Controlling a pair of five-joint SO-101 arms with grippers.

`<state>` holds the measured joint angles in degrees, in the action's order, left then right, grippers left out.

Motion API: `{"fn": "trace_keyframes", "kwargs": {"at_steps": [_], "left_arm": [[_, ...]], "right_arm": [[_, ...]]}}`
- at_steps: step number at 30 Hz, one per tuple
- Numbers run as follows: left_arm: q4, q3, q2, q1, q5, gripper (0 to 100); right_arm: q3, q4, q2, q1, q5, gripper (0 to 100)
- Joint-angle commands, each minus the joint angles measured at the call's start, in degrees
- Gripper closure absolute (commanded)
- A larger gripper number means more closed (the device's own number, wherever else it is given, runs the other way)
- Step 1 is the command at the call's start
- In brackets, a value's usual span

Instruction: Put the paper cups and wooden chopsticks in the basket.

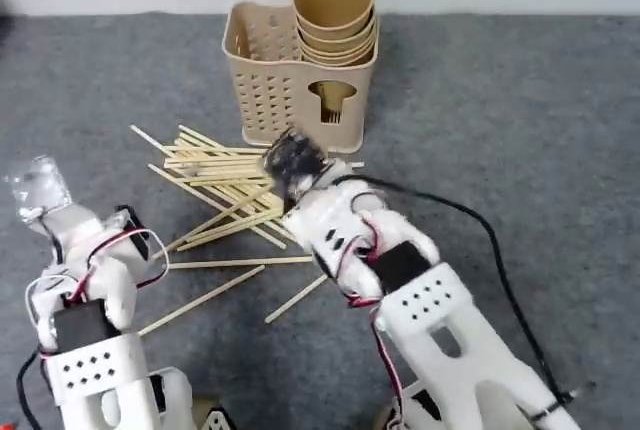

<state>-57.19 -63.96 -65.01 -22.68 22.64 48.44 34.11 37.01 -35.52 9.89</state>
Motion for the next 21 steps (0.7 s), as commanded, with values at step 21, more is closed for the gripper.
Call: {"fn": "trace_keyframes", "kwargs": {"at_steps": [21], "left_arm": [[1.32,-5.23,0.09,5.01,11.25,91]], "right_arm": [[-42.37,57.89,-36.09,0.92,43.08,77.0]]}}
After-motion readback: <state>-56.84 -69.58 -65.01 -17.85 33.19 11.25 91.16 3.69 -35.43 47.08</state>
